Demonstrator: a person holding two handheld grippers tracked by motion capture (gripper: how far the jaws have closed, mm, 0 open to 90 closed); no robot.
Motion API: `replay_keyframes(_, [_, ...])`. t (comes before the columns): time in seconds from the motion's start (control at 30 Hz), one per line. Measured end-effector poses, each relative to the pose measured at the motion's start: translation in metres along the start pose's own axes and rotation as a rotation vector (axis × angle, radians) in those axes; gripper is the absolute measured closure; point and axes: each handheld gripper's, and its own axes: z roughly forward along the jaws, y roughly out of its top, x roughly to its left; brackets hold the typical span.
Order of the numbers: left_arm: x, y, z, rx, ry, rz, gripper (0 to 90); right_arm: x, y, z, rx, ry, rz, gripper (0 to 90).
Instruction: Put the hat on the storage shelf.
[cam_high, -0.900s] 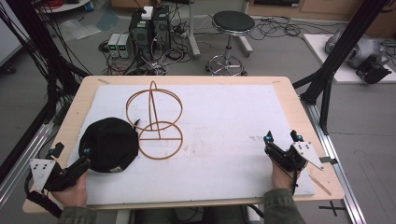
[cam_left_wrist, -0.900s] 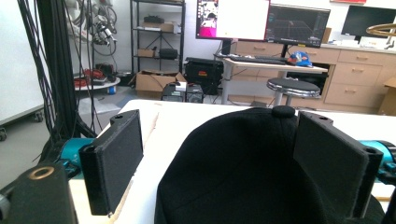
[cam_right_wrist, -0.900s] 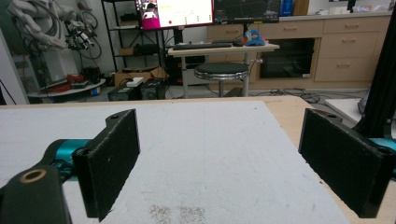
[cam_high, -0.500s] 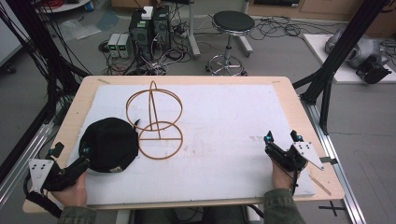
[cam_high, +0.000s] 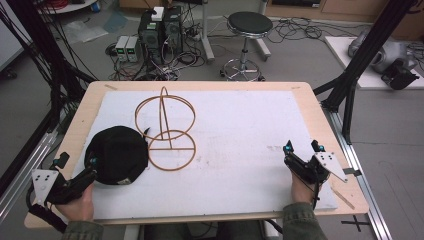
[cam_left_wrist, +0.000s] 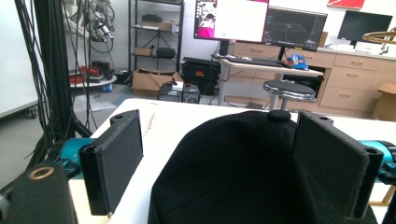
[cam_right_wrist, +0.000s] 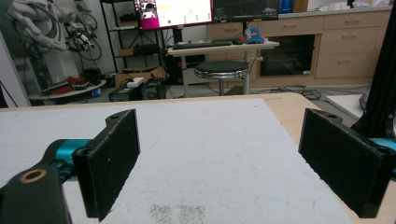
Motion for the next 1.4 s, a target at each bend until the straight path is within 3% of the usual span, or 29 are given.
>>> replay_keyframes(0.07, [-0.001, 0.003, 0.000, 0.000, -0.012, 0.000, 15.9, 0.000, 0.000, 0.000, 0.005, 0.003, 0.000, 11.8])
replay_keyframes(0.27, [-0.006, 0.013, 0.001, 0.010, -0.032, 0.050, 15.8, 0.002, 0.000, 0.001, 0.008, 0.006, -0.028, 11.8])
replay_keyframes(0.47, [-0.010, 0.017, 0.005, 0.056, -0.054, 0.059, 15.9, 0.001, 0.000, 0.001, 0.009, 0.004, -0.020, 11.8])
replay_keyframes(0.57, [-0.012, 0.018, 0.007, 0.083, -0.070, 0.063, 16.1, 0.002, 0.000, 0.001, 0.006, 0.001, -0.038, 11.8])
replay_keyframes(0.9, [-0.022, 0.012, 0.017, 0.187, -0.115, 0.088, 16.2, 0.003, 0.000, 0.002, 0.005, 0.003, -0.051, 11.8])
replay_keyframes(1.4, [-0.024, 0.002, 0.027, 0.306, -0.129, 0.095, 17.9, 0.004, 0.000, 0.002, 0.010, 0.007, -0.053, 11.8])
